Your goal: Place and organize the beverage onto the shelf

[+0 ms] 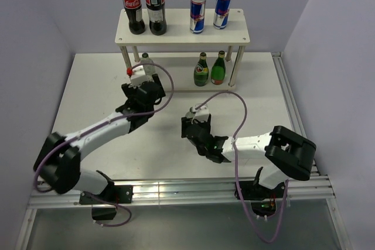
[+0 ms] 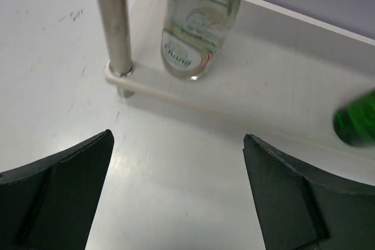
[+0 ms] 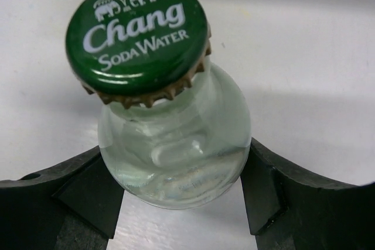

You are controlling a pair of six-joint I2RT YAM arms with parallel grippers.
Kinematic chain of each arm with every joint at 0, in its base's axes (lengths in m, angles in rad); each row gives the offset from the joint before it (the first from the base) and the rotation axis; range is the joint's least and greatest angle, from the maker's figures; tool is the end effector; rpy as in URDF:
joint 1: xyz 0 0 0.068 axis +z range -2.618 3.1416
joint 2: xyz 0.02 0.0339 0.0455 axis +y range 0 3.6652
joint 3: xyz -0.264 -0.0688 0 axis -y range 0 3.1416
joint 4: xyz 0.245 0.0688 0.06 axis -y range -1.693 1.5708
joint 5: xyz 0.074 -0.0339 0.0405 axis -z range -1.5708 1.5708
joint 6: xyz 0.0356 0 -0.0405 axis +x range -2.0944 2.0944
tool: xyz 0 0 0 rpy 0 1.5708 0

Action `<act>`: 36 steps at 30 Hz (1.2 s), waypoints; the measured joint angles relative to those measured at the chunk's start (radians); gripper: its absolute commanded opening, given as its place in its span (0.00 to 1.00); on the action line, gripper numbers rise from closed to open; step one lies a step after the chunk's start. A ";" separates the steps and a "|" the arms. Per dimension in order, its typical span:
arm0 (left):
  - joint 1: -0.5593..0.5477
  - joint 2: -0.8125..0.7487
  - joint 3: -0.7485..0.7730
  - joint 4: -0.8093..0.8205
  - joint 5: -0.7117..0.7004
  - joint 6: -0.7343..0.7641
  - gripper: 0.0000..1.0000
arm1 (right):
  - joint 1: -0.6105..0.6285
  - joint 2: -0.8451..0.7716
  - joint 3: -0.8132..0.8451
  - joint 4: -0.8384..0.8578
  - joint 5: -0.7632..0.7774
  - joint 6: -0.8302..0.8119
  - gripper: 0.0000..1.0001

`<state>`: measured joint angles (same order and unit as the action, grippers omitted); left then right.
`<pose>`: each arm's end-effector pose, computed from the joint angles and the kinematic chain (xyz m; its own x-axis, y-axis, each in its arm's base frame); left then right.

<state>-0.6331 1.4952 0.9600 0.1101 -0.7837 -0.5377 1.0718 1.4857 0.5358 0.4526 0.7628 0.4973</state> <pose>0.2824 -0.1760 0.2625 -0.2347 -0.2778 -0.9315 -0.2556 0.9422 -0.2165 0.1539 0.2311 0.1646 -0.3648 0.0513 -0.9297 -0.1936 0.9725 0.1296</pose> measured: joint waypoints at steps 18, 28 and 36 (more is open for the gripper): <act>-0.111 -0.801 -0.393 -0.458 -0.130 -0.181 0.99 | -0.174 0.447 0.758 -0.133 -0.123 -0.254 0.00; -0.112 -0.888 -0.411 -0.480 -0.135 -0.201 0.99 | -0.237 0.601 0.954 -0.211 -0.152 -0.298 0.00; -0.112 -0.887 -0.411 -0.495 -0.150 -0.217 0.99 | -0.246 0.616 0.998 -0.208 -0.161 -0.314 0.00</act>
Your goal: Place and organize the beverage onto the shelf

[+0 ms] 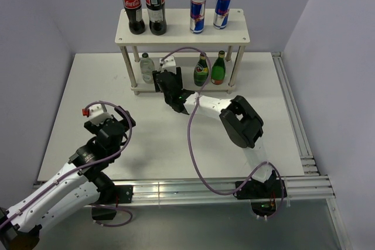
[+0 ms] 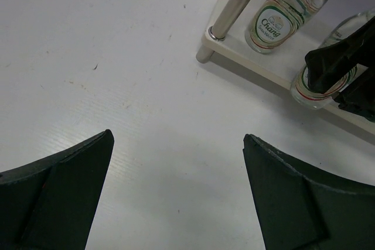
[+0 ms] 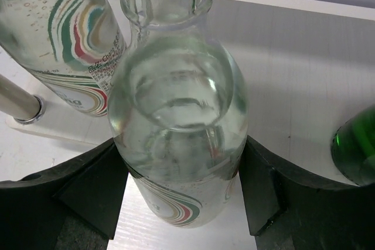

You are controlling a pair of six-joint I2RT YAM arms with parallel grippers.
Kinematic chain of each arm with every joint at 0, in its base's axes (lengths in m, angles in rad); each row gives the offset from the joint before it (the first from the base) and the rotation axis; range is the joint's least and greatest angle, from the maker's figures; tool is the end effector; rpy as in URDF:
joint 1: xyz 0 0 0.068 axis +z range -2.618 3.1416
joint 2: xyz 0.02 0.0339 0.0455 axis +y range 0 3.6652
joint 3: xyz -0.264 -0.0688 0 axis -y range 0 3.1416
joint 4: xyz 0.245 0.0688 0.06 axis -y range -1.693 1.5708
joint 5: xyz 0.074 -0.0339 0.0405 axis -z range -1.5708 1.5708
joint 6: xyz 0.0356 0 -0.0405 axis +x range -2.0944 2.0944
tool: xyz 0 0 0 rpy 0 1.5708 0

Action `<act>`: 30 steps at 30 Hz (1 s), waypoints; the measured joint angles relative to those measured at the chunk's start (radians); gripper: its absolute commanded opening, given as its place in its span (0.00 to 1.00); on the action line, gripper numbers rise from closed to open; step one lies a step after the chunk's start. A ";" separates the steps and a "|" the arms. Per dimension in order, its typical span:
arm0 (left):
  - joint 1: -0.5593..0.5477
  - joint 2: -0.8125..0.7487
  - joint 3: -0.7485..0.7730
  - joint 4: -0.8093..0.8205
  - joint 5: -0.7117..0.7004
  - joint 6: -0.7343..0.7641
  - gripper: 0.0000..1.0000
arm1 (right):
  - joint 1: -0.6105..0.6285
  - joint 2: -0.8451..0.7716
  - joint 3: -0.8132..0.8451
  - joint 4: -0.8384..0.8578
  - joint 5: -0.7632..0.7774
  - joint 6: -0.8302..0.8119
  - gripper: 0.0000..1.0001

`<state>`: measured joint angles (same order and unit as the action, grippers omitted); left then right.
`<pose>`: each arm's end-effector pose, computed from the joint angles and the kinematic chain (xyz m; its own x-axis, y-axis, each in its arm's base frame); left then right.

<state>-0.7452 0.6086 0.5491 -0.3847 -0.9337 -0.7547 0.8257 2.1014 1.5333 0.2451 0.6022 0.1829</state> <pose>0.1204 -0.0722 0.2689 -0.1410 -0.4244 -0.8944 -0.3111 0.8767 -0.3669 0.3473 0.3468 0.2272 -0.2556 -0.0560 -0.9652 -0.1983 0.9801 -0.0043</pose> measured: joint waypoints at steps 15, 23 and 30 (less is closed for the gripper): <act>-0.001 -0.019 -0.002 0.000 -0.001 -0.002 0.99 | -0.015 0.114 0.084 0.150 0.039 -0.046 0.00; -0.001 -0.018 -0.002 0.000 -0.007 -0.002 0.99 | -0.024 0.144 0.084 0.228 0.064 -0.049 0.00; -0.001 -0.019 -0.002 0.000 -0.007 -0.003 0.99 | -0.028 0.148 0.092 0.223 0.069 -0.006 0.00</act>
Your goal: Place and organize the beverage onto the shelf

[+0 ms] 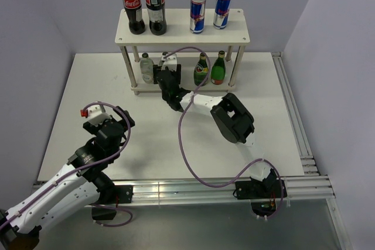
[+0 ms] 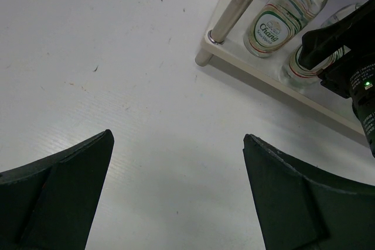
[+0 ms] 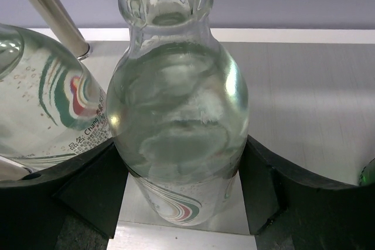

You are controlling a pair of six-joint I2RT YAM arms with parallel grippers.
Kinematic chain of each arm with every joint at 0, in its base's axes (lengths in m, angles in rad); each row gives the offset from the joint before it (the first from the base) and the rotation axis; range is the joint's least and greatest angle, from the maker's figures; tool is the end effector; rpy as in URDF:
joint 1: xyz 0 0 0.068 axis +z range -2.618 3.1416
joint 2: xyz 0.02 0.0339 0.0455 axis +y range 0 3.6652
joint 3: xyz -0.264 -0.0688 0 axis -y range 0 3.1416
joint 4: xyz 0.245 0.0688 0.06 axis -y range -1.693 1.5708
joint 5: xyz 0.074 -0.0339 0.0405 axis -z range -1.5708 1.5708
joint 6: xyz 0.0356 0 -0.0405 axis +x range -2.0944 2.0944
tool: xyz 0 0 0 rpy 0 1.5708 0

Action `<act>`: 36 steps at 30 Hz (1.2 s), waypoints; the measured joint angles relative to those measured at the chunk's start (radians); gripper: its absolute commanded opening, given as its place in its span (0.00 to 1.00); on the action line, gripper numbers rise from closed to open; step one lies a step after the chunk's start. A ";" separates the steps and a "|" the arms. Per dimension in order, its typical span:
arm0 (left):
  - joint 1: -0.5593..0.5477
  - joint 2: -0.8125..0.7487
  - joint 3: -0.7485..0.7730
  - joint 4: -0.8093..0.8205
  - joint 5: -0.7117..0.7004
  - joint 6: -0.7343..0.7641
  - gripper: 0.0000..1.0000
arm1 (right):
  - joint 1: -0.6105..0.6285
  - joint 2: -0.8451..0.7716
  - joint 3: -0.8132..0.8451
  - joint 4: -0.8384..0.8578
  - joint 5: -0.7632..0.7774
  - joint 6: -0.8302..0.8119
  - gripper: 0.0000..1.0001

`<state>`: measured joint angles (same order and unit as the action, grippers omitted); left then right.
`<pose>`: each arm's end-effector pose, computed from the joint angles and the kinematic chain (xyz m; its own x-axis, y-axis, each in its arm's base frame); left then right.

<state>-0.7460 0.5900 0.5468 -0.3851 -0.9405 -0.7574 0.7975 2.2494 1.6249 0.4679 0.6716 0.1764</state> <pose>0.1182 -0.0701 0.2703 -0.1257 -0.4352 -0.8915 -0.3111 0.8706 -0.3812 0.3792 0.3568 0.2085 -0.1302 0.0633 -0.9895 -0.1097 0.9909 0.0778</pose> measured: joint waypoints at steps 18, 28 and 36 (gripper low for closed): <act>0.000 -0.049 -0.004 0.000 0.000 0.000 0.99 | -0.006 0.028 0.132 -0.200 -0.040 0.096 0.32; 0.000 -0.063 -0.004 -0.001 0.000 0.000 0.99 | -0.006 0.028 0.132 -0.200 -0.041 0.094 0.54; 0.000 -0.069 -0.004 -0.001 0.000 0.000 0.99 | -0.006 0.028 0.131 -0.199 -0.041 0.092 0.69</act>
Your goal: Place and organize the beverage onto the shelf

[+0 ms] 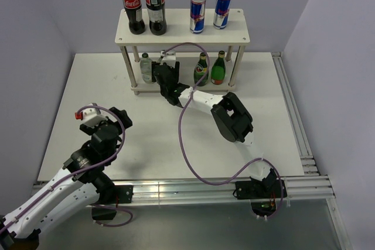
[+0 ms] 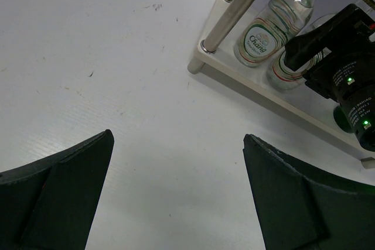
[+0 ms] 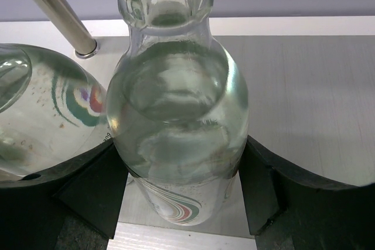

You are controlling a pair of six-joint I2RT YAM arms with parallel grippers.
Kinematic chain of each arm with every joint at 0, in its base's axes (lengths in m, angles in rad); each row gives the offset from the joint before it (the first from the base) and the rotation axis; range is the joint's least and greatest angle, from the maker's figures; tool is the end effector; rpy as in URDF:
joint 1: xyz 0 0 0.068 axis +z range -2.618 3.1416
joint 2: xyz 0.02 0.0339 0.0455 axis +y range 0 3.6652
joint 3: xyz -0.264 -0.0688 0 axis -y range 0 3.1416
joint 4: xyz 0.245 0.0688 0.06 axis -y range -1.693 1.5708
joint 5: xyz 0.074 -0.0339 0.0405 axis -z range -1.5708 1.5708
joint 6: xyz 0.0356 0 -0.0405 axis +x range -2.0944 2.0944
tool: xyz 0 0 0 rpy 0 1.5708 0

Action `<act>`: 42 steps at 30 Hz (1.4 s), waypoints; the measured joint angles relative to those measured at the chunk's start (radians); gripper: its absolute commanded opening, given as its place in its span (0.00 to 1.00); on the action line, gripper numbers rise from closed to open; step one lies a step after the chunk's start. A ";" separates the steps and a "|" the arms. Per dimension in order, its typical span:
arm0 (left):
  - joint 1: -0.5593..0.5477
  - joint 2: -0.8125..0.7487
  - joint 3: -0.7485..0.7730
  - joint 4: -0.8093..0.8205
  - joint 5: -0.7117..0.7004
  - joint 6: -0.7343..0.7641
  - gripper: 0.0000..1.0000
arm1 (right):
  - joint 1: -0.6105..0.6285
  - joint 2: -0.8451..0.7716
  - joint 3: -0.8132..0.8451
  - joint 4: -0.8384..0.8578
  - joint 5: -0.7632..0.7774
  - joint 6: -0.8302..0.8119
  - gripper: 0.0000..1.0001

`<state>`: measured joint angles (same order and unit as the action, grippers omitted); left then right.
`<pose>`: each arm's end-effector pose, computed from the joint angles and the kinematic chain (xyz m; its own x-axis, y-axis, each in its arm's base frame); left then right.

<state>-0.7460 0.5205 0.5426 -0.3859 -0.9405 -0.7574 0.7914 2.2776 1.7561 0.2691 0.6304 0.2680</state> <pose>0.1101 -0.0626 0.2764 -0.0838 -0.4739 -0.8766 -0.2918 0.8528 -0.4332 0.3897 0.3646 0.2186 -0.2152 0.0866 -0.9727 -0.1208 0.9861 0.1145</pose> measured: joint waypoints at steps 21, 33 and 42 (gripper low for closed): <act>0.000 -0.011 0.000 0.000 0.000 -0.008 0.99 | 0.005 -0.011 -0.094 0.025 -0.008 0.016 0.96; 0.000 -0.014 -0.007 0.000 0.000 -0.008 0.99 | 0.009 -0.044 -0.153 0.057 -0.022 0.011 1.00; 0.000 -0.014 -0.011 0.000 0.000 -0.008 0.99 | 0.017 -0.084 -0.201 0.075 -0.051 0.008 1.00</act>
<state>-0.7460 0.5064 0.5316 -0.3862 -0.9405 -0.7650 0.8085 2.1933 1.5547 0.3443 0.5789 0.2760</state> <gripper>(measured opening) 0.994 0.997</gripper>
